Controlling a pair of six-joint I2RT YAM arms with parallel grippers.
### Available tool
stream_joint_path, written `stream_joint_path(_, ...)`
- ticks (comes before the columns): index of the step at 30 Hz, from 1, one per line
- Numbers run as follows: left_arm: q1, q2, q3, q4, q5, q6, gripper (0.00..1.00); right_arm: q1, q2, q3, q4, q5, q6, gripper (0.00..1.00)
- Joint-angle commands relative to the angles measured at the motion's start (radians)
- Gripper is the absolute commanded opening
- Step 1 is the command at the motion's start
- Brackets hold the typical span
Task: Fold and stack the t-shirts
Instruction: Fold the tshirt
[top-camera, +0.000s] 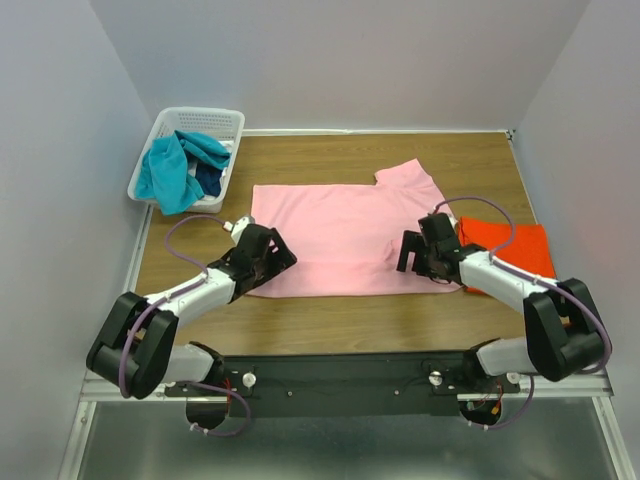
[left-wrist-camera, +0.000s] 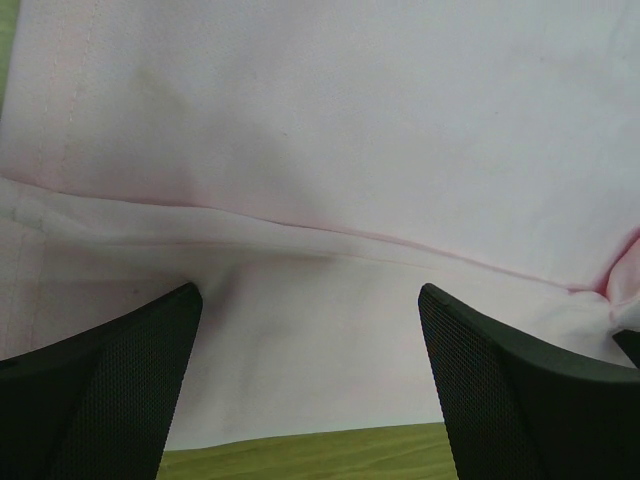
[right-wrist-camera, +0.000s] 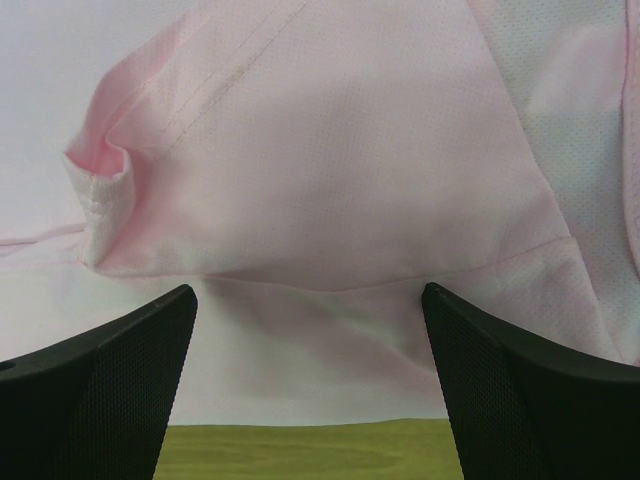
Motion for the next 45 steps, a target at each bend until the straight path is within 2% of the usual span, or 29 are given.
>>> stream_joint_path(1,-0.023,-0.037,-0.059,-0.143,0.041,-0.06,0.98,0.023,-0.071,-0.077,-0.053,-0.066,0.082,1.0)
stream_joint_path(10,-0.025,-0.077,-0.028,-0.206,0.031,-0.077,0.98,0.036,-0.167,-0.118,-0.1,-0.062,0.127,1.0)
stream_joint_path(14,-0.026,-0.082,-0.008,-0.342,-0.054,-0.124,0.98,0.036,-0.172,-0.094,-0.109,-0.066,0.124,1.0)
stream_joint_path(25,-0.026,-0.123,-0.049,-0.326,-0.025,-0.123,0.98,0.036,-0.224,-0.12,-0.155,-0.076,0.142,1.0)
stream_joint_path(30,-0.028,-0.181,-0.039,-0.329,-0.021,-0.092,0.98,0.036,-0.27,-0.057,-0.18,-0.074,0.118,1.0)
stream_joint_path(32,-0.028,-0.217,0.009,-0.352,-0.041,-0.072,0.98,0.036,-0.29,-0.014,-0.195,-0.065,0.098,1.0)
stream_joint_path(38,-0.02,-0.261,0.186,-0.402,-0.223,-0.034,0.98,0.036,-0.282,0.159,-0.197,-0.001,0.07,1.0)
stream_joint_path(41,0.029,-0.212,0.28,-0.381,-0.265,0.026,0.98,0.036,-0.238,0.214,-0.197,0.013,0.065,1.0)
stream_joint_path(45,0.133,-0.079,0.407,-0.356,-0.226,0.127,0.98,0.036,-0.171,0.259,-0.195,0.019,0.053,1.0)
